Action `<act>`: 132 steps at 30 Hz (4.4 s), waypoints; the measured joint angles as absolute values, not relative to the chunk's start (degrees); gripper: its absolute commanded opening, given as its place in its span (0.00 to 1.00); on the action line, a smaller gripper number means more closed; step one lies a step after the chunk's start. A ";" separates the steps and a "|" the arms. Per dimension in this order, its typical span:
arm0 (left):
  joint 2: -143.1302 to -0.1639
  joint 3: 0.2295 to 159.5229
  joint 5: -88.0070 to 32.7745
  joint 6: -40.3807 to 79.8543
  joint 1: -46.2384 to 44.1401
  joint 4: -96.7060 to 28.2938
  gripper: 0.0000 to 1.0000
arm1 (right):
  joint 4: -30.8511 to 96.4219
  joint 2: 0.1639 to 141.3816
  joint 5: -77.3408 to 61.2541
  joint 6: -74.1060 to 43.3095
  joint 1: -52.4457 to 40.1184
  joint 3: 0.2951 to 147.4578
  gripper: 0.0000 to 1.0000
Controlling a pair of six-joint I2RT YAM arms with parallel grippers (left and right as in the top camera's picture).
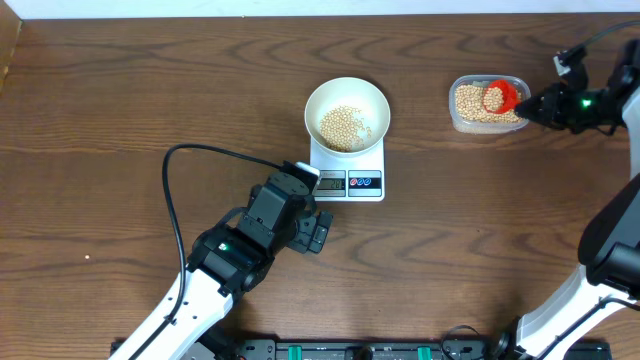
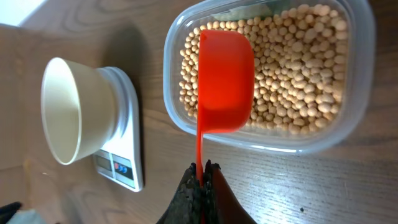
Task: Scoop item into bowl and weigh 50g on scale
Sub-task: 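Scoop soybeans again from the tub with the right gripper, then carry the filled scoop with the right gripper over the bowl, then tip the scoop with the right gripper to pour soybeans into bowl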
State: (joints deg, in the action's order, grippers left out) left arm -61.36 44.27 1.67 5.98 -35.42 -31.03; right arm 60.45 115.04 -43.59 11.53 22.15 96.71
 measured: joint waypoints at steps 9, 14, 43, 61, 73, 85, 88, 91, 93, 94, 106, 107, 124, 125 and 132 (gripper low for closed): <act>-61.36 44.27 1.67 5.98 -35.42 -31.00 0.95 | 60.18 115.04 -53.01 11.55 23.88 96.71 0.01; -61.36 44.27 1.67 5.98 -35.42 -31.03 0.95 | 59.72 115.04 -59.22 11.73 23.86 96.71 0.01; -61.36 44.27 1.67 5.98 -35.42 -31.00 0.95 | 51.16 115.04 -60.93 8.78 -2.15 96.71 0.01; -61.36 44.27 1.69 5.98 -35.42 -31.00 0.95 | 49.63 114.28 -33.71 8.47 -16.03 97.65 0.01; -61.36 44.27 1.69 5.98 -35.42 -31.00 0.95 | 49.60 112.55 -12.12 11.86 -24.29 97.84 0.01; -61.36 44.27 1.67 5.98 -35.42 -31.03 0.95 | 48.73 112.55 -3.27 14.33 -26.98 97.86 0.01; -61.36 44.27 1.67 6.00 -35.42 -31.03 0.95 | 48.73 112.55 -4.49 14.37 -26.89 97.86 0.01; -61.36 44.27 1.67 6.00 -35.42 -31.03 0.95 | 48.73 112.55 -8.03 14.33 -26.35 97.86 0.01; -61.36 44.27 1.67 5.98 -35.42 -31.00 0.95 | 48.71 112.55 -11.22 14.09 -25.50 97.86 0.01; -61.36 44.27 1.69 5.98 -35.42 -31.00 0.95 | 48.71 112.55 -13.10 13.91 -24.77 97.86 0.01; -61.36 44.27 1.69 5.98 -35.42 -31.00 0.95 | 48.73 112.55 -34.48 10.76 -12.84 97.89 0.01; -61.36 44.27 1.69 5.98 -35.42 -31.00 0.95 | 48.73 112.55 -35.88 10.72 -12.05 97.89 0.01; -61.36 44.27 1.69 5.98 -35.42 -31.03 0.95 | 48.73 112.55 -47.20 10.57 -8.27 98.10 0.01; -61.36 44.27 1.67 5.98 -35.42 -31.03 0.95 | 48.73 112.55 -47.27 10.59 -8.27 98.13 0.01; -61.36 44.27 1.67 6.00 -35.42 -31.00 0.95 | 48.75 112.55 -47.66 10.61 -8.27 98.21 0.01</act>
